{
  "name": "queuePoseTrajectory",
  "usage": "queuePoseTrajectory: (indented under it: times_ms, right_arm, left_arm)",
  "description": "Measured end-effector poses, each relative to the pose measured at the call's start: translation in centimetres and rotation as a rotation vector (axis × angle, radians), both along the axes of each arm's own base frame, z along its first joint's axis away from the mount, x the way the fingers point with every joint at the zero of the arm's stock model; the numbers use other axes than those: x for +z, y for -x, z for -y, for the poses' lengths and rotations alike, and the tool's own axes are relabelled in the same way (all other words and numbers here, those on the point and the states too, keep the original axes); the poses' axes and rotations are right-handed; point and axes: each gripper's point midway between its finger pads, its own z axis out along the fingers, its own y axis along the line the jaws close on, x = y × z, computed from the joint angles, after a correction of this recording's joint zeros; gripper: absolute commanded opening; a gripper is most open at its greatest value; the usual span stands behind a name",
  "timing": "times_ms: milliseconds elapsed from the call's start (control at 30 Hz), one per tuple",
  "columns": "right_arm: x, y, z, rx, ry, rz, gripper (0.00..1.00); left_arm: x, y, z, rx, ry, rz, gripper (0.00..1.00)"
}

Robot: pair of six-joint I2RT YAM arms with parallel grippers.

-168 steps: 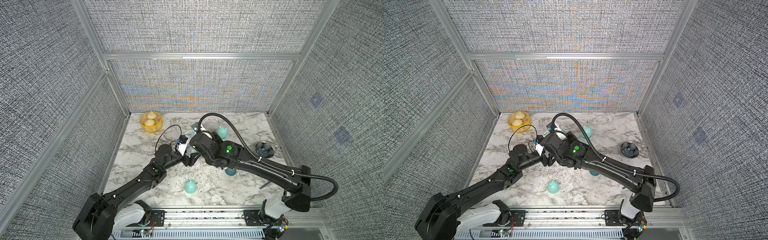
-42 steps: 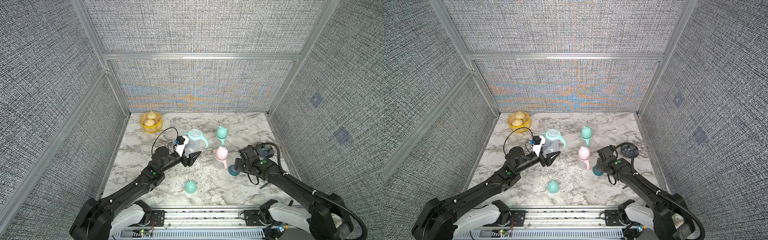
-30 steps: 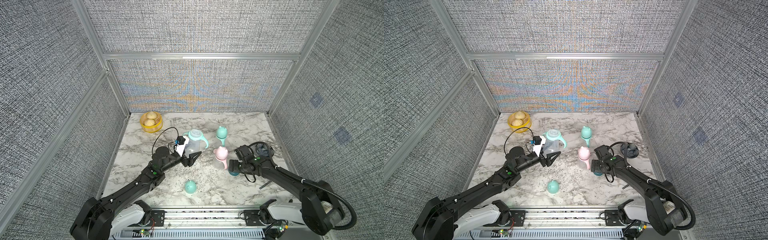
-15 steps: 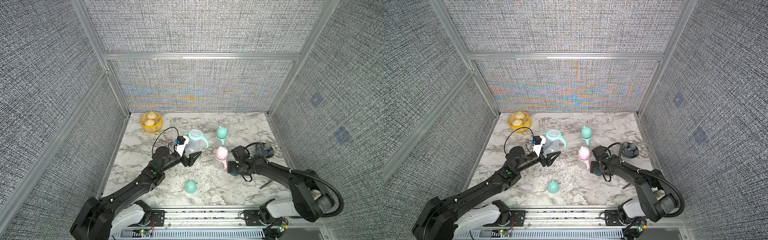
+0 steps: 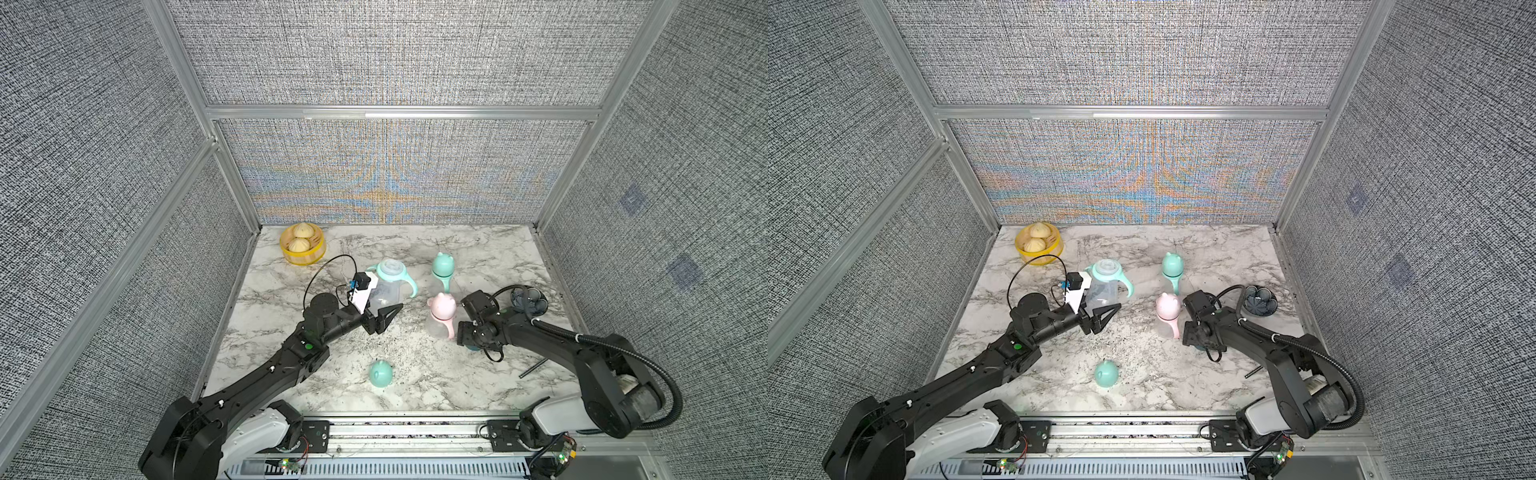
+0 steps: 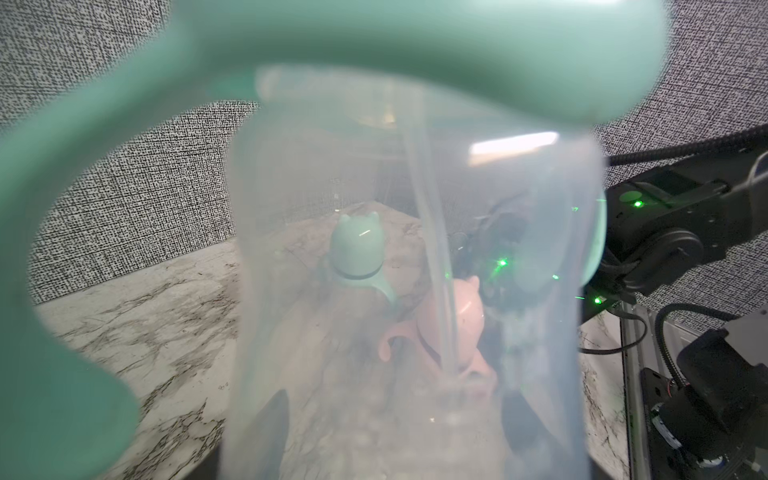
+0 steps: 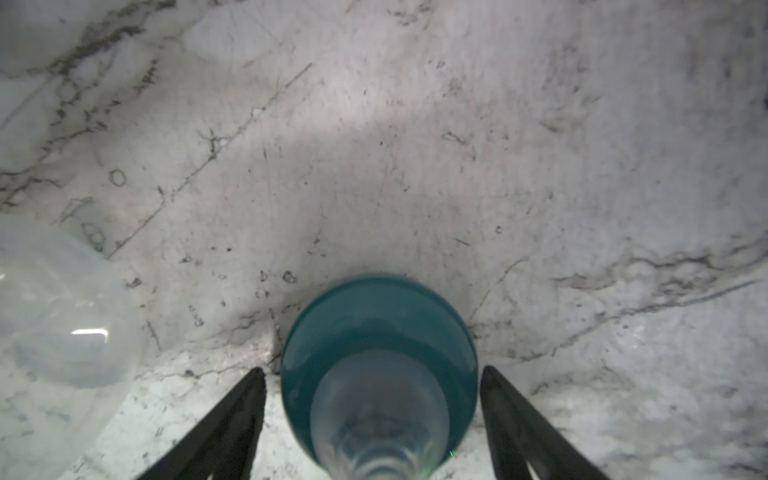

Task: Assemble the baby bottles
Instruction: Pick up the nipple from the center of the board.

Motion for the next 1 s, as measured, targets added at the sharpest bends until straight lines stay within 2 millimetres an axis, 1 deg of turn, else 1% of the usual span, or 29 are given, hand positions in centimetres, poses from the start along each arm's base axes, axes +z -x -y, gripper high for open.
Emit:
queuePoseTrajectory:
  times_ms: [100, 267, 400, 500, 600, 767, 1000]
  right_arm:
    - [-0.4, 0.2, -0.1, 0.004, 0.004, -0.016, 0.78]
    - [-0.5, 0.0, -0.3, 0.003, 0.001, -0.01, 0.74]
    - [-0.3, -0.1, -0.2, 0.001, 0.002, -0.002, 0.7]
    - [0.4, 0.0, -0.2, 0.001, 0.003, 0.006, 0.68]
    - [2.0, -0.6, -0.3, 0.015, 0.0, 0.041, 0.66]
    - [5.6, -1.2, -0.4, 0.044, -0.014, 0.115, 0.62]
    - [12.4, -1.3, -0.5, 0.106, -0.038, 0.232, 0.57]
  left_arm:
    - [0.0, 0.0, 0.0, 0.0, 0.0, 0.0, 0.0]
    - [-0.1, 0.0, 0.0, 0.0, -0.001, -0.002, 0.0]
    - [-0.1, 0.0, 0.0, 0.0, -0.001, -0.001, 0.0]
    - [-0.3, 0.0, 0.0, -0.001, -0.005, -0.002, 0.0]
    - [-0.9, 0.1, 0.1, -0.012, -0.019, -0.003, 0.0]
    - [-2.8, 0.5, 0.5, -0.051, -0.044, -0.011, 0.0]
    - [-4.2, 1.3, 1.5, -0.13, -0.042, 0.009, 0.0]
